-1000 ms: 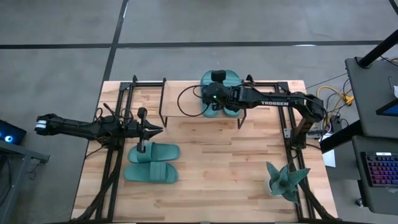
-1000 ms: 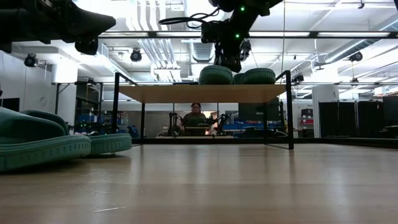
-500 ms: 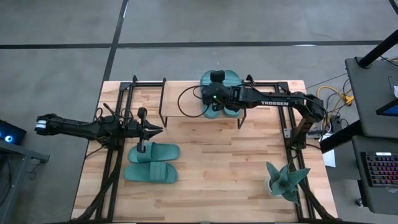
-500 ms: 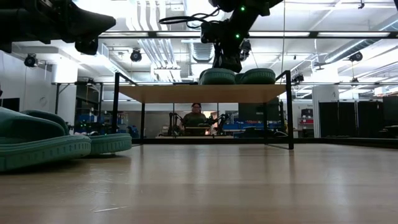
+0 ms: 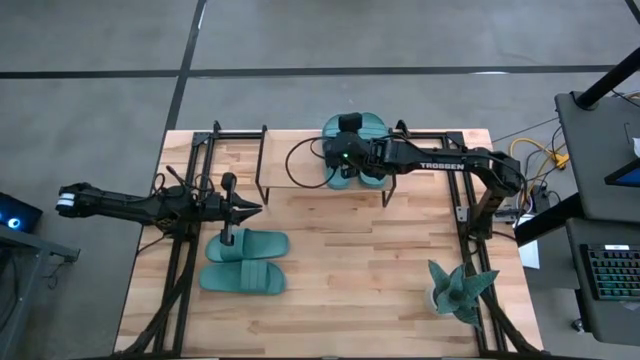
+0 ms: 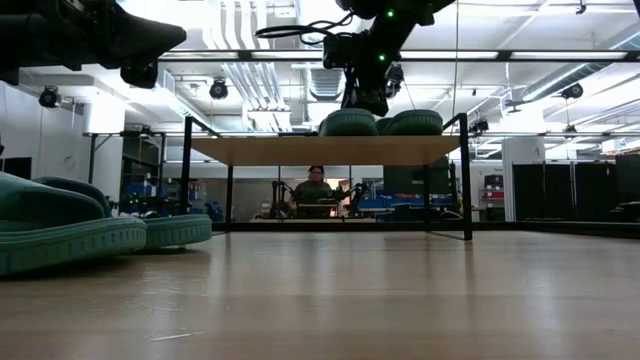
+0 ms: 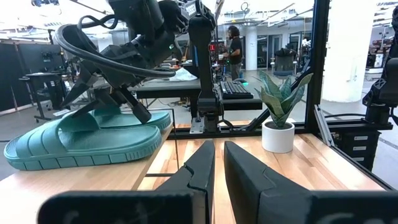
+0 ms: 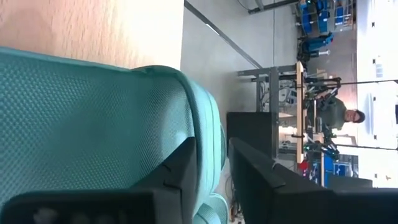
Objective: Pick and place slides into the shelf
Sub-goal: Put the green slides on the shelf
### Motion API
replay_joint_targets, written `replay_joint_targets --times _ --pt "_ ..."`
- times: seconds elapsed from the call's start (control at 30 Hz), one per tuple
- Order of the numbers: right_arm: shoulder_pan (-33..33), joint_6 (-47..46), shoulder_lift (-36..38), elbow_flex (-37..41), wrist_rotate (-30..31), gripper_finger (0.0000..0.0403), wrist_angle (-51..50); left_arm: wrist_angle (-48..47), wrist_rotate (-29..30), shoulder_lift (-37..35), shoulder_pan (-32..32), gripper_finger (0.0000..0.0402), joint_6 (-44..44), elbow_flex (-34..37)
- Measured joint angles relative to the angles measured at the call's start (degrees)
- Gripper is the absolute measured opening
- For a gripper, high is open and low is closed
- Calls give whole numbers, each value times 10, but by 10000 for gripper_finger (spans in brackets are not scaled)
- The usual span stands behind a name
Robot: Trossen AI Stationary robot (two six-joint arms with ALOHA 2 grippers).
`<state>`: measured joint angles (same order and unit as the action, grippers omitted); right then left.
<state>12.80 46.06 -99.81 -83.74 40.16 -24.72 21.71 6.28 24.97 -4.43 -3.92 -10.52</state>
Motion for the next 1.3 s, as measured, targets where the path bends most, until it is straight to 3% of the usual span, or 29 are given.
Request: replay_joint_targets --times 0.2,0.37,0.47,0.57,0.7,0.77,0.97,1.3 --pt "-3 -22 6 -1 6 117 -3 -1 0 0 0 22 0 0" --pt "-22 -86 20 -23 19 119 -7 -2 0 0 0 22 0 0" --pt "-42 -135 44 -31 -15 116 -8 -2 0 1 0 22 0 0" --pt "-59 -210 80 -29 -136 111 -7 -2 0 1 0 22 -9 0" --pt "-63 -325 129 -6 -397 104 18 0 0 1 0 22 -14 0" --pt "-69 -340 145 22 -472 100 45 0 0 1 0 22 -15 0" --pt "-92 -339 209 171 -444 89 165 1 0 1 0 22 -15 0" --pt "-95 -328 394 456 -440 68 407 3 1 1 0 22 -15 0"
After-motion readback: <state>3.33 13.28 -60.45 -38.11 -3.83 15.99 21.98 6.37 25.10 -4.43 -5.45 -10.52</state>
